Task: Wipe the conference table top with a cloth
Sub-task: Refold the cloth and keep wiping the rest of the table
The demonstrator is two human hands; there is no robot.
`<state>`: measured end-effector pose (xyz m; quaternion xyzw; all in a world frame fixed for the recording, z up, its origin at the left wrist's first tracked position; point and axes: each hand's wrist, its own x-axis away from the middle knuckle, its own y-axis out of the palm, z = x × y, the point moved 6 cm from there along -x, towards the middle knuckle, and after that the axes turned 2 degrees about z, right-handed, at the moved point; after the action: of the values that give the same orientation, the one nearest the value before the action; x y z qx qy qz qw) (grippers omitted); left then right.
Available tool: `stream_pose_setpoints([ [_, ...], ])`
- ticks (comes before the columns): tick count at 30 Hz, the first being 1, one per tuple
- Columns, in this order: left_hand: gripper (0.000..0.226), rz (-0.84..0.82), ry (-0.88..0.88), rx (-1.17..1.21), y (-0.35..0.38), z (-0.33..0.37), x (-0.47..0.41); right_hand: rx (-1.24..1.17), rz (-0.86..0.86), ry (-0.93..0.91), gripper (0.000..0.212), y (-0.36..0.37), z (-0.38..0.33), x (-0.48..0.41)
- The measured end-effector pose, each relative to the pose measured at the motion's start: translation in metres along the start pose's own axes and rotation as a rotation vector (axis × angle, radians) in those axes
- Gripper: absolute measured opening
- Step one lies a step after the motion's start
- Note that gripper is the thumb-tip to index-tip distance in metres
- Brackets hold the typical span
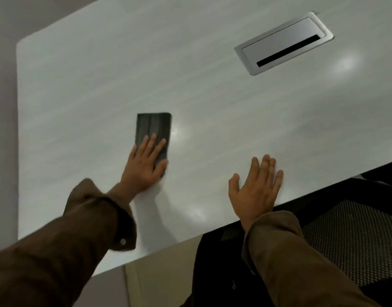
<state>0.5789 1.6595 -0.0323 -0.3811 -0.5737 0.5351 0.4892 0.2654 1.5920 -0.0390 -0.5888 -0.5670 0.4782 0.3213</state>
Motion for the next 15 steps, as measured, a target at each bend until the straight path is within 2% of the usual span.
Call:
stream_pose_setpoints([
  [3,0.065,0.028,-0.226,0.051,-0.009,0.003,-0.075,0.006,0.003,0.004,0.06,0.001,-0.001,-0.002],
  [6,0.062,0.025,-0.297,0.085,-0.01,0.032,-0.124,0.016,0.009,0.008,0.059,0.0,-0.002,-0.003],
  [8,0.061,0.028,-0.201,0.057,-0.007,0.048,-0.122,0.008,0.014,0.013,0.06,0.0,-0.001,-0.003],
  [10,0.062,0.037,-0.02,-0.011,-0.007,0.053,-0.093,-0.006,0.019,0.007,0.059,0.0,0.0,-0.003],
  [13,0.063,-0.032,0.215,-0.094,-0.009,0.029,-0.043,-0.032,0.039,0.02,0.058,-0.003,0.001,-0.003],
  [15,0.066,-0.09,0.242,-0.111,-0.015,0.002,-0.039,-0.042,0.052,0.019,0.057,-0.002,0.001,-0.005],
])
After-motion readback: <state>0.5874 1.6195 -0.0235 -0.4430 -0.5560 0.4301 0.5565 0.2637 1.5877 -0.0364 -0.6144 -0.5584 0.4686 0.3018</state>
